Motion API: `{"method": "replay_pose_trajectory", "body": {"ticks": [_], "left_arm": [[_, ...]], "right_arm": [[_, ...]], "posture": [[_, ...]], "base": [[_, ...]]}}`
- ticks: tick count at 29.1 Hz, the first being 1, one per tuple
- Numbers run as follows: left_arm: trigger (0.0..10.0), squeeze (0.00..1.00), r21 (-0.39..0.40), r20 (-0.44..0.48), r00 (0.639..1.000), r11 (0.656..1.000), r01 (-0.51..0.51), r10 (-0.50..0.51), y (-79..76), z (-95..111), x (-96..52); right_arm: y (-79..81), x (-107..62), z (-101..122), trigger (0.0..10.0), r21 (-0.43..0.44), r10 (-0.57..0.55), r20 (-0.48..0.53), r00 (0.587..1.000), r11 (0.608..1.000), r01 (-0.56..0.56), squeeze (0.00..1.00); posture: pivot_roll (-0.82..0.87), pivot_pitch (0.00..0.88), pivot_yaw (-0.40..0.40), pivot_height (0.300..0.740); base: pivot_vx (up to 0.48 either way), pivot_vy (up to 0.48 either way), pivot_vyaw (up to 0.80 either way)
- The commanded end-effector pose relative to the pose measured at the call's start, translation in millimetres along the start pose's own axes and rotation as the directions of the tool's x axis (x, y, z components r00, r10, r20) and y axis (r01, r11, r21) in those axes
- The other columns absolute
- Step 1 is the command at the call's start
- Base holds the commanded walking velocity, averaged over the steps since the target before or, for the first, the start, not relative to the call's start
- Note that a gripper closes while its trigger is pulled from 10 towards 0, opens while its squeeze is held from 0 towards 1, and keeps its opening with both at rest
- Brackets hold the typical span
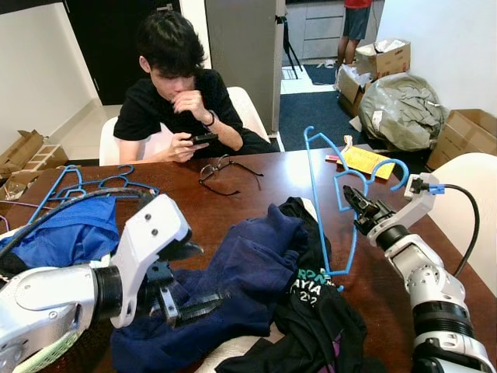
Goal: Hang hanger
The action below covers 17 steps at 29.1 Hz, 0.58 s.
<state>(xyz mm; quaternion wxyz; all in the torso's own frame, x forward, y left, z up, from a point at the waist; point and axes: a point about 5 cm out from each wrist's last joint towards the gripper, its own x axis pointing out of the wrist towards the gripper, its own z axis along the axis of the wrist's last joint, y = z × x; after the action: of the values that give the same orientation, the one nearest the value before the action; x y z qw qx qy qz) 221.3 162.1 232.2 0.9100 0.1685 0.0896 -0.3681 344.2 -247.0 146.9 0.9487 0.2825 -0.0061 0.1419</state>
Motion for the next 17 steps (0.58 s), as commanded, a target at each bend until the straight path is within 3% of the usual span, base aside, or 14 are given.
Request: {"method": "replay_pose_trajectory", "body": {"ticks": [1, 2, 3, 6, 12, 15, 17], "left_arm": [[10.0, 0.0, 0.037, -0.013, 0.993, 0.992, -0.119, 0.12, 10.3, -4, 7.9], [10.0, 0.0, 0.045, -0.013, 0.982, 0.981, -0.186, 0.187, 14.4, -6, 15.3], [10.0, 0.0, 0.045, -0.013, 0.982, 0.981, -0.186, 0.187, 14.4, -6, 15.3], [10.0, 0.0, 0.022, 0.007, 0.961, 0.96, -0.278, 0.278, 16.0, -13, 34.1], [10.0, 0.0, -0.071, 0.033, 0.953, 0.952, -0.297, 0.3, 10.0, -20, 51.6], [10.0, 0.0, -0.076, 0.036, 0.952, 0.951, -0.301, 0.304, 8.7, -22, 54.9], [10.0, 0.0, -0.078, 0.034, 0.945, 0.944, -0.321, 0.324, 9.4, -25, 57.0]], "right_arm": [[0.6, 1.3, -2, 10.0, 0.008, 0.006, -0.011, 1.0, 1.0, -0.006, 0.0], [0.7, 1.6, -2, 10.0, 0.007, 0.007, -0.012, 1.0, 1.0, -0.007, 0.0], [0.7, 1.6, -2, 10.0, 0.007, 0.007, -0.012, 1.0, 1.0, -0.007, 0.0], [1.8, 2.5, -2, 10.0, 0.005, 0.01, -0.014, 1.0, 1.0, -0.01, 0.0], [3.1, 3.1, -2, 10.0, 0.0, 0.013, -0.013, 1.0, 1.0, -0.013, 0.0], [3.3, 3.1, -2, 10.0, -0.001, 0.014, -0.013, 1.0, 1.0, -0.014, 0.0], [3.4, 2.9, -2, 10.0, 0.0, 0.014, -0.011, 1.0, 1.0, -0.014, 0.0]], "posture": [[0.05, 0.0, 0.026, 0.735], [0.05, 0.0, 0.026, 0.735], [0.05, 0.0, 0.026, 0.735], [0.05, 0.0, 0.024, 0.735], [0.05, 0.0, 0.03, 0.735], [0.05, 0.0, 0.032, 0.735], [0.04, 0.0, 0.033, 0.735]], "base": [[-0.435, 0.0, 0.0], [-0.48, 0.0, 0.0], [-0.48, 0.0, 0.0], [-0.444, 0.0, 0.0], [-0.421, 0.0, 0.0], [-0.48, 0.0, 0.0], [0.0, 0.0, 0.0]]}}
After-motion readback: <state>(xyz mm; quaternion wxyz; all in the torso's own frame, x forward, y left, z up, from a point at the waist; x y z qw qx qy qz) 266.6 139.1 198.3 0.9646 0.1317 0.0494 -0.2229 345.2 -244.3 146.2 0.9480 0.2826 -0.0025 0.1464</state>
